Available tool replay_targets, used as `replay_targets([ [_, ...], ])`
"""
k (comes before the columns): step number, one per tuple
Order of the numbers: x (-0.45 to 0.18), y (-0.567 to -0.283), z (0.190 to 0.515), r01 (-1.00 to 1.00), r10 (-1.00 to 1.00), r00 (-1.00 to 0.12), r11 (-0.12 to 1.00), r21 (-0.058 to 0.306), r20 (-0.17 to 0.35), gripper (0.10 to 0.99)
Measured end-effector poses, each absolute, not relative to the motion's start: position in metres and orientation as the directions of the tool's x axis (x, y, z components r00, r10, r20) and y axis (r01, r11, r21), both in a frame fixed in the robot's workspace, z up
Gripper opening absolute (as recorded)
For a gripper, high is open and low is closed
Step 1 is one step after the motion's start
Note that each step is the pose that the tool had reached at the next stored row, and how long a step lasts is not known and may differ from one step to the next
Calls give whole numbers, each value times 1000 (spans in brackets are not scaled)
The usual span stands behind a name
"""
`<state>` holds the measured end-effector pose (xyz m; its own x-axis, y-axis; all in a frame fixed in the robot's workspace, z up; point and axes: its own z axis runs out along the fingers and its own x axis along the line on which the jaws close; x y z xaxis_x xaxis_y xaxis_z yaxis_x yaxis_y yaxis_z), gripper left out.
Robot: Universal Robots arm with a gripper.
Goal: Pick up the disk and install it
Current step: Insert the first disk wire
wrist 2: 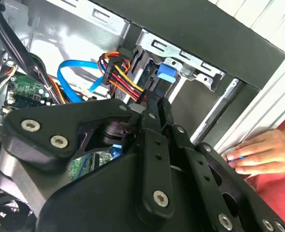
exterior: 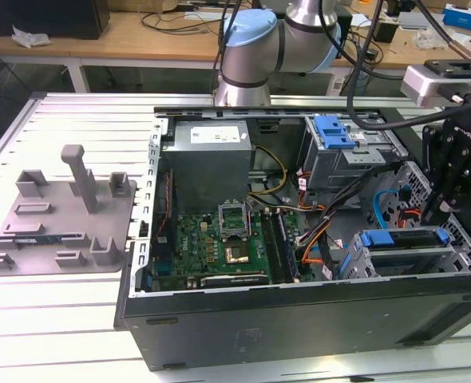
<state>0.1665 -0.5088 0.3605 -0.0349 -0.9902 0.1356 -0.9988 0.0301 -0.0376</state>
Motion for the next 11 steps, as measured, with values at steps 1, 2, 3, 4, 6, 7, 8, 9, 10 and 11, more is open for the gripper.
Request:
replay_targets([
  [1,166,-509,360,-999,-990,-35,30,-38,136,169],
  [2,166,-509,360,-999,-990,-35,30,-38,136,169],
  [3,167,-509,361,-999,-990,-34,30,-38,136,169],
  [4,166,-509,361,-999,-990,-34,30,-38,136,169],
  [6,166,-505,360,-999,-990,-34,30,-38,137,169],
  [7,166,-503,361,-999,-990,-34,30,-38,137,169],
  [8,166,-500,360,-999,-990,-35,30,-38,137,169],
  [9,166,-499,360,-999,-990,-35,30,-38,137,169],
  [10,166,-499,361,-999,-990,-35,30,-37,137,169],
  [11,166,-499,360,-999,-990,-35,30,-38,137,169],
])
